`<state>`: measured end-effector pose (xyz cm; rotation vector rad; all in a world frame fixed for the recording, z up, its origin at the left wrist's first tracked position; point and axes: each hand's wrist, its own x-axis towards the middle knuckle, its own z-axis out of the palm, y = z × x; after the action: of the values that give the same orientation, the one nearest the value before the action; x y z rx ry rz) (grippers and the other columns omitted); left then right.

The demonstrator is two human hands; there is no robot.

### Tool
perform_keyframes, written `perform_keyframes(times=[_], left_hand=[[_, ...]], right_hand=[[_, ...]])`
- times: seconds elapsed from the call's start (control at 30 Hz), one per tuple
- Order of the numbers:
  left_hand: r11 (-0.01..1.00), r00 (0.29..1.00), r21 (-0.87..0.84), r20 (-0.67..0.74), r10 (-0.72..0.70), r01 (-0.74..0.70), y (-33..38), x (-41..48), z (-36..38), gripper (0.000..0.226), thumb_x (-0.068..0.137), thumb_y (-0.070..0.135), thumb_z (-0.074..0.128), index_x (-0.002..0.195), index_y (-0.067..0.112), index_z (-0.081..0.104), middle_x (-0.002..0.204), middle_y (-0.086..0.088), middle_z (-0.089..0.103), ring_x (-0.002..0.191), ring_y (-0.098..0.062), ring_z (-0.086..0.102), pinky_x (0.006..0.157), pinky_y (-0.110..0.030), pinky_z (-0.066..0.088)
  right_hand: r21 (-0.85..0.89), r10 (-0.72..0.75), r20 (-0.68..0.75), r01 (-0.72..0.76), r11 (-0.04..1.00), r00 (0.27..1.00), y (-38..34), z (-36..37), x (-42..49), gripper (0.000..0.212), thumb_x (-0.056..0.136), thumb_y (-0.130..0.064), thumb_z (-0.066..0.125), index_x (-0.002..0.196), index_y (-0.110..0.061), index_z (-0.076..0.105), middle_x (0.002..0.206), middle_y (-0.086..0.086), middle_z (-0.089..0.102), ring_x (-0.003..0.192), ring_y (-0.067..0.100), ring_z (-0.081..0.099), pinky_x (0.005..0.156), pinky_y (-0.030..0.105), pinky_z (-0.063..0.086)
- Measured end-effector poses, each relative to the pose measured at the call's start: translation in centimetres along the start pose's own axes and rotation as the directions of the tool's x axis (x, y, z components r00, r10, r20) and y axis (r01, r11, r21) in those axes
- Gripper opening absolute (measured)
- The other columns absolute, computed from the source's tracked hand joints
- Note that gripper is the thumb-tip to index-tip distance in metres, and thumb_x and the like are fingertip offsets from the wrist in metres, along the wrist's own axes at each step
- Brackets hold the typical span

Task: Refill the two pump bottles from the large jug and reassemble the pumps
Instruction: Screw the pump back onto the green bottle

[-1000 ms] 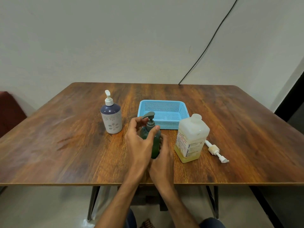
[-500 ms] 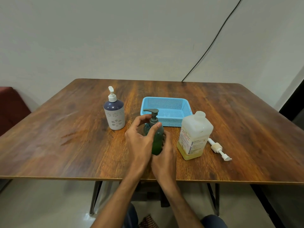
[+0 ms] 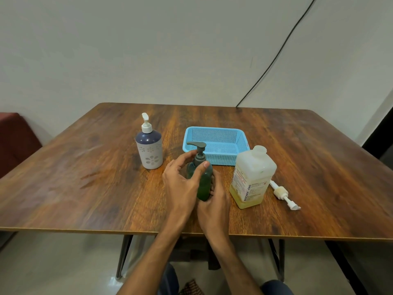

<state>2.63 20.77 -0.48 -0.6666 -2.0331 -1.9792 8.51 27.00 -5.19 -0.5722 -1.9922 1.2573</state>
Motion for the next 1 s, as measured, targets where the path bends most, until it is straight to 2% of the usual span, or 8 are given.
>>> perform_keyframes(times=[0.1,0.2,0.37,0.43,0.57,0.73,0.87,1.0], left_hand=[[1.000,1.000,-0.021,0.021,-0.002,0.002,0.0,0.4,-0.2,0.035,0.081,0.047,0.075,0.115,0.047,0.068,0.116,0.018,0.073,0.116,-0.009,0.066,0.105,-0.053,0.049],[0.997,0.998,-0.071,0.051,-0.028,0.032,-0.2,0.6,-0.5,0.039,0.081,0.044,0.077,0.119,0.045,0.068,0.119,0.011,0.073,0.118,-0.016,0.066,0.100,-0.052,0.053],[0.989,0.995,-0.137,0.087,-0.052,0.064,0.7,0.5,-0.8,0.038,0.085,0.015,0.080,0.121,0.020,0.070,0.114,0.009,0.074,0.111,-0.003,0.067,0.094,-0.031,0.058],[0.991,0.992,-0.124,0.121,-0.036,0.051,0.9,0.3,-1.2,0.039,0.085,0.015,0.079,0.123,0.019,0.068,0.117,0.010,0.073,0.113,-0.001,0.066,0.095,-0.027,0.056],[0.990,0.968,-0.111,0.245,-0.055,0.085,0.1,0.0,-2.4,0.061,0.082,0.024,0.081,0.139,0.024,0.057,0.132,0.010,0.067,0.124,-0.005,0.061,0.104,-0.033,0.051],[0.988,0.918,-0.085,0.386,-0.088,0.130,-1.1,0.1,-4.0,0.082,0.076,0.029,0.088,0.147,0.025,0.047,0.143,0.007,0.059,0.130,-0.006,0.057,0.104,-0.028,0.052],[0.992,0.869,-0.002,0.484,-0.108,0.124,-1.3,0.5,-4.3,0.084,0.074,0.025,0.089,0.146,0.026,0.046,0.138,0.013,0.060,0.126,0.000,0.057,0.098,-0.018,0.051],[0.995,0.861,0.063,0.498,-0.098,0.077,-1.6,1.0,-3.9,0.080,0.071,0.028,0.091,0.141,0.024,0.053,0.130,0.013,0.066,0.119,0.000,0.062,0.102,-0.028,0.053]], right_hand=[[0.021,0.006,-0.005,-0.006,1.000,1.000,0.0,0.0,0.0,0.070,0.083,-0.028,0.079,0.142,-0.039,0.044,0.126,-0.015,0.064,0.116,0.002,0.061,0.093,0.039,0.057],[0.039,0.012,0.003,-0.012,0.999,1.000,0.1,0.1,0.0,0.069,0.083,-0.033,0.079,0.142,-0.039,0.044,0.124,-0.016,0.065,0.114,0.004,0.062,0.092,0.040,0.057],[0.052,0.028,0.041,-0.030,0.998,0.999,0.2,-0.1,0.1,0.071,0.083,-0.028,0.080,0.142,-0.042,0.044,0.124,-0.018,0.064,0.115,0.003,0.061,0.092,0.038,0.058],[0.055,0.037,0.063,-0.041,0.998,0.997,0.2,-0.2,0.1,0.073,0.082,-0.031,0.079,0.143,-0.044,0.042,0.125,-0.017,0.064,0.116,0.005,0.061,0.092,0.039,0.058],[0.068,0.054,0.089,-0.060,0.996,0.995,0.0,-0.2,0.1,0.075,0.077,-0.045,0.075,0.143,-0.048,0.040,0.130,-0.016,0.063,0.120,0.009,0.061,0.095,0.042,0.057],[0.046,0.059,0.105,-0.065,0.997,0.993,-0.4,-0.5,0.1,0.075,0.078,-0.036,0.081,0.141,-0.048,0.042,0.131,-0.020,0.060,0.122,0.005,0.058,0.100,0.042,0.053],[0.028,0.077,0.095,-0.080,0.996,0.993,-0.5,-0.8,0.2,0.073,0.074,-0.027,0.083,0.135,-0.048,0.048,0.125,-0.020,0.063,0.117,0.004,0.060,0.099,0.041,0.054],[0.014,0.102,0.112,-0.104,0.994,0.988,-0.4,-0.8,0.2,0.081,0.064,-0.026,0.088,0.132,-0.045,0.050,0.121,-0.016,0.066,0.113,0.005,0.062,0.097,0.042,0.055]])
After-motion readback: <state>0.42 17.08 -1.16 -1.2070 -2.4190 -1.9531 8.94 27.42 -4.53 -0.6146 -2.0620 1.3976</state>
